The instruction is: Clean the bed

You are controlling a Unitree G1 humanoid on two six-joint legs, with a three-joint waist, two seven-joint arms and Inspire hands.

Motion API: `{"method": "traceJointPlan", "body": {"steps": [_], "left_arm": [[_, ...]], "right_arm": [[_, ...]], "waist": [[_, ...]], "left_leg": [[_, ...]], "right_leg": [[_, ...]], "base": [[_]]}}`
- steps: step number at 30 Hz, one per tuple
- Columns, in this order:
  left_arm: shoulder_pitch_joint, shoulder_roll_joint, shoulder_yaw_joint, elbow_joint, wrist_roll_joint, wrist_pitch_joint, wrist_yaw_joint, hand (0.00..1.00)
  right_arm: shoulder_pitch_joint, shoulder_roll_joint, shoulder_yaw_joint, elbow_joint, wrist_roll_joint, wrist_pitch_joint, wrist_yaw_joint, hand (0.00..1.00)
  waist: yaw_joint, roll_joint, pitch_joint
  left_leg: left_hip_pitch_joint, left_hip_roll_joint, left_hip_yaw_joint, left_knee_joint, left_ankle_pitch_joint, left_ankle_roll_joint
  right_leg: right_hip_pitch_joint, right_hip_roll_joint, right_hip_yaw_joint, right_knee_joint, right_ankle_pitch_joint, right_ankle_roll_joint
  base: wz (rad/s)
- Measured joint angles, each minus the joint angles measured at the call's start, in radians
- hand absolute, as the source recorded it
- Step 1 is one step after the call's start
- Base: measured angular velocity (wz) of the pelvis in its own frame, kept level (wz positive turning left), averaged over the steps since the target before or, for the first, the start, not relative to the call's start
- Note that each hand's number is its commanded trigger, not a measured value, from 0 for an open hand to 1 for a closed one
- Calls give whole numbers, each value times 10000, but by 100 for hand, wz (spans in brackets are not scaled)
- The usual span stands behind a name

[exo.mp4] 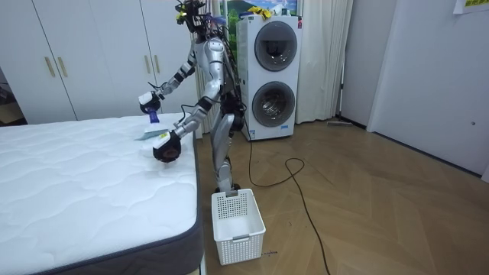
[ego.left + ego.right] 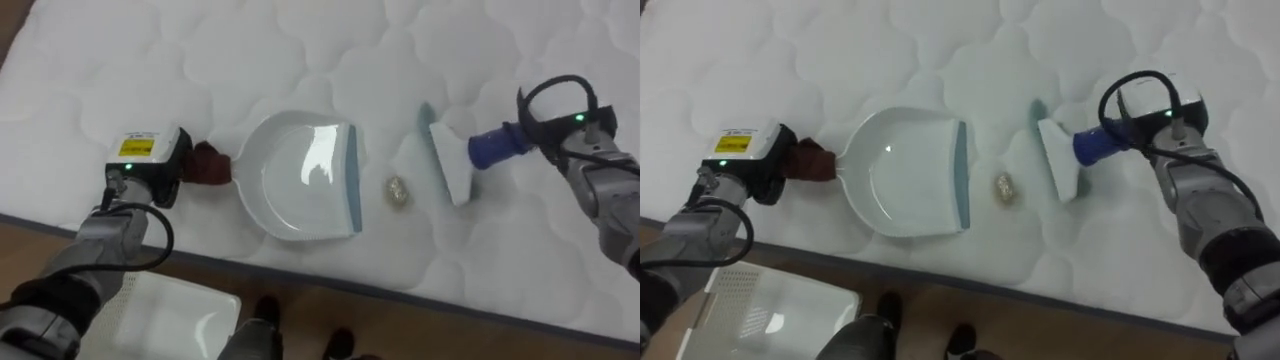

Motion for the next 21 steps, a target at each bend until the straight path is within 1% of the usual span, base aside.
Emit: {"method": "traceJointPlan", "body": {"steps": [1,2,4,8,9,13,17,19,21], "left_arm": [[0,-1,-5,-2,6,0,8,100],[0,-1,-6,-7,20,1,12,100],[0,-1,-13,-33,87,1,15,100],[0,-1,-13,-124,190,16,39,100],[2,-1,-14,-123,199,18,39,100],[3,-1,-28,-119,197,6,36,100],[34,-1,-26,-111,211,6,24,100],[35,-1,-16,-112,266,6,25,100],[39,-1,-15,-113,267,3,25,100]], "right_arm": [[29,0,-9,-3,342,-1,156,100],[29,4,-24,-3,482,-6,245,100],[30,23,-134,-5,914,-121,548,100],[26,134,-272,-78,1150,-195,926,100],[26,186,-272,-114,1180,-220,1033,100],[27,244,-270,-210,1200,-541,1343,100],[46,318,-252,-542,1344,-568,1630,100],[62,492,-251,-583,1554,-568,1812,100],[138,563,-252,-633,1699,-569,1919,100]], "waist": [[-16,42,-22],[-26,60,-25],[-32,117,-51],[-47,177,-85],[-53,178,-85],[-66,177,-85],[-35,170,-83],[-35,168,-83],[-31,166,-83]], "left_leg": [[-22,3,-43,-2,1,-2],[-25,5,-50,-4,1,-2],[-27,5,-58,-12,2,-3],[-20,1,-56,-25,2,-3],[-10,3,-50,-26,2,-4],[3,-1,-41,-39,2,-4],[99,12,82,-74,2,-2],[120,24,158,-82,2,-2],[111,24,166,-84,2,-2]], "right_leg": [[10,14,-43,-42,13,-8],[10,16,-50,-46,14,-10],[10,18,-56,-51,14,-10],[14,15,-50,-49,14,-10],[22,16,-43,-44,13,-10],[25,7,-37,-28,13,-10],[40,-2,71,-3,13,-8],[48,1,89,-11,13,-9],[45,2,88,-29,12,-9]], "base": [[7],[4],[0],[0],[0],[0],[-7],[-4],[0]]}}
